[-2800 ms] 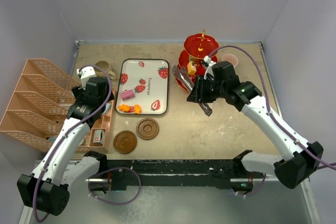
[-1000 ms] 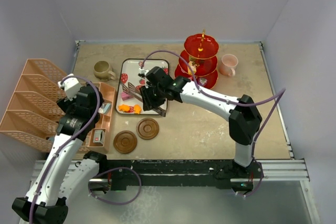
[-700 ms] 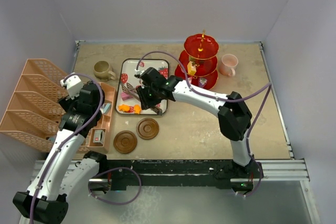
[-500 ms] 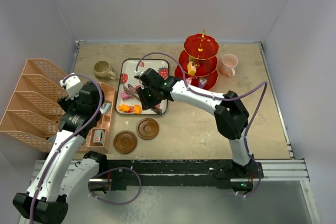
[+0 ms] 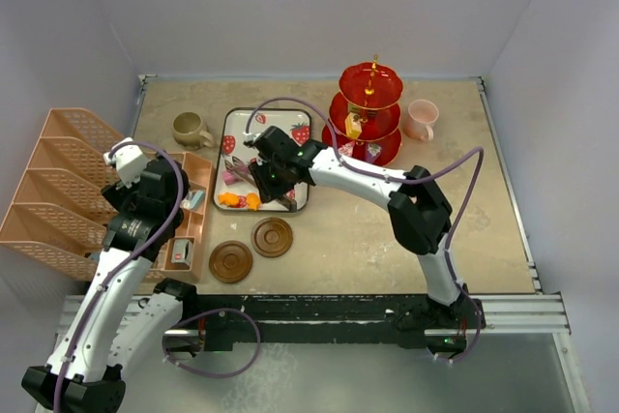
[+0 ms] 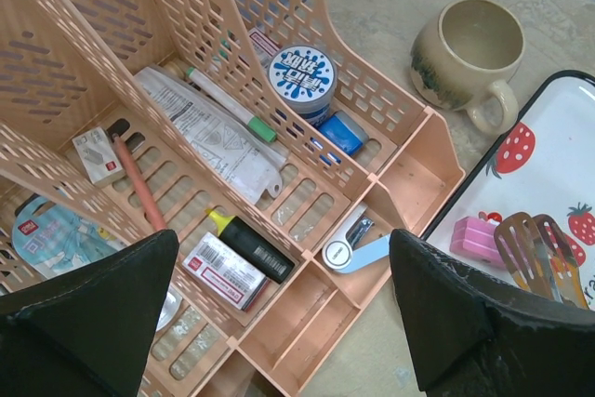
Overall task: Serve the afternoon tea
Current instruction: Adjust the dessert on the tray.
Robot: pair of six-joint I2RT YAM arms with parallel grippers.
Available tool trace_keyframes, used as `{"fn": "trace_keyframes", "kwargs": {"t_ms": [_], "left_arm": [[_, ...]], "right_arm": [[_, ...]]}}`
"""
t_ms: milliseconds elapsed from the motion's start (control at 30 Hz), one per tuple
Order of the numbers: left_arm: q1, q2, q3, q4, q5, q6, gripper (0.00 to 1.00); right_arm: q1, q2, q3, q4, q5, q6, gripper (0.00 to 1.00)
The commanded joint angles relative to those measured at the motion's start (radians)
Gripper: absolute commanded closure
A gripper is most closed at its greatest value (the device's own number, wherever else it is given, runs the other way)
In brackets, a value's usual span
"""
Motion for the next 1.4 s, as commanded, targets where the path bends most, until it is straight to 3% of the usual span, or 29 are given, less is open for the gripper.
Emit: {"fn": "trace_keyframes", "kwargs": {"t_ms": [0, 867, 1133, 1367], "left_arm": [[0.001, -0.003, 0.004, 0.005, -0.025, -0.018, 0.07], [0.001, 0.000, -0.002, 0.010, -0.013, -0.017, 0.06], [0.001, -0.002, -0.004, 0.011, -0.010, -0.019, 0.06], [0.001, -0.006, -0.003, 0.008, -0.015, -0.021, 0.06]], "right_arm": [[0.009, -0.003, 0.006, 0.005, -0.026, -0.030, 0.64], [0.009, -0.206, -0.339, 0.033, 0.017, -0.001, 0.65], [0.007, -0.256, -0.254, 0.023, 0.038, 0.034, 0.65], [0.007, -0.186, -0.116, 0.014, 0.057, 0.036, 0.66]]}}
